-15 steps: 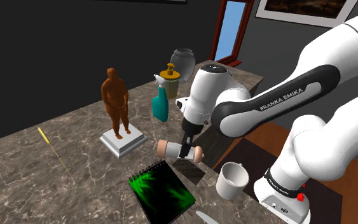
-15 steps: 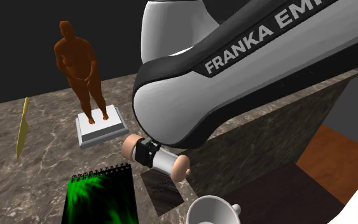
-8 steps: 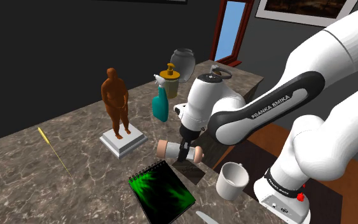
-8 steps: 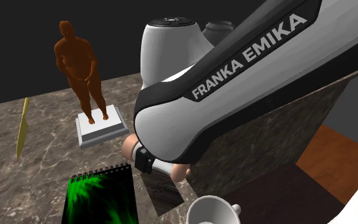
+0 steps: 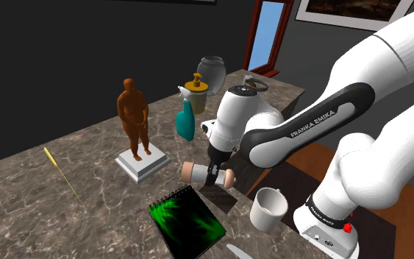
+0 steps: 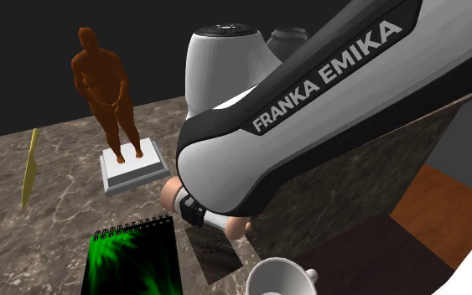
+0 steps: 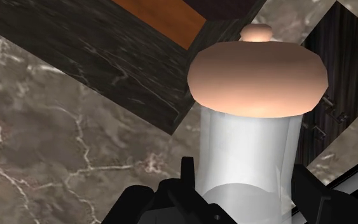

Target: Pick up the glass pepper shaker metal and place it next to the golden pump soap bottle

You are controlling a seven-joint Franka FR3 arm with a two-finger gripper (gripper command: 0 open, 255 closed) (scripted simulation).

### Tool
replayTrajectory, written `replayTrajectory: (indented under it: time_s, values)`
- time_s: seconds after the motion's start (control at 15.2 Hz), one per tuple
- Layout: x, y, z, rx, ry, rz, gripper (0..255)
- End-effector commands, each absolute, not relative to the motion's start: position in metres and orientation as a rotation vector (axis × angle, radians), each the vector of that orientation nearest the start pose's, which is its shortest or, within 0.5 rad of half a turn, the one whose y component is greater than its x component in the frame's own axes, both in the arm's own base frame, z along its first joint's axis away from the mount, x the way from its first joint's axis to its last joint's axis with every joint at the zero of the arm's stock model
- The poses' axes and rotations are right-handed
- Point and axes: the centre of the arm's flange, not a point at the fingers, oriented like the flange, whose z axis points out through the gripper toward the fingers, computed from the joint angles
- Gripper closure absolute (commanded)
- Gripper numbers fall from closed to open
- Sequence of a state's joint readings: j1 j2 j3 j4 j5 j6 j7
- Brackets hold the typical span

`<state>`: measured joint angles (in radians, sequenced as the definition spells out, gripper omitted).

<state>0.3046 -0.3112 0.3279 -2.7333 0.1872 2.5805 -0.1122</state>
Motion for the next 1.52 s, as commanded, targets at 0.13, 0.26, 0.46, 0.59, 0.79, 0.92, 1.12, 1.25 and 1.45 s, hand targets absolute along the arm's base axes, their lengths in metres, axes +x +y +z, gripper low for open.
replayTrajectory:
  time_s: [0.13, 0.26, 0.46, 0.59, 0.79, 0.92, 1.12, 1.25, 1.45]
  values:
    - [0.329, 0.229, 0.327, -2.953, -0.891, -0.218, 255]
    - [0.329, 0.229, 0.327, -2.953, -0.891, -0.218, 255]
    - [0.329, 0.229, 0.327, -2.953, -0.891, -0.218, 255]
    - [0.329, 0.229, 0.337, -2.953, -0.891, -0.218, 255]
    - [0.329, 0.229, 0.353, -2.953, -0.891, -0.218, 255]
    - [0.329, 0.229, 0.364, -2.953, -0.891, -0.218, 255]
    - [0.329, 0.229, 0.379, -2.953, -0.891, -0.218, 255]
    - [0.329, 0.229, 0.390, -2.953, -0.891, -0.218, 255]
    - [0.329, 0.229, 0.406, -2.953, -0.891, -0.218, 255]
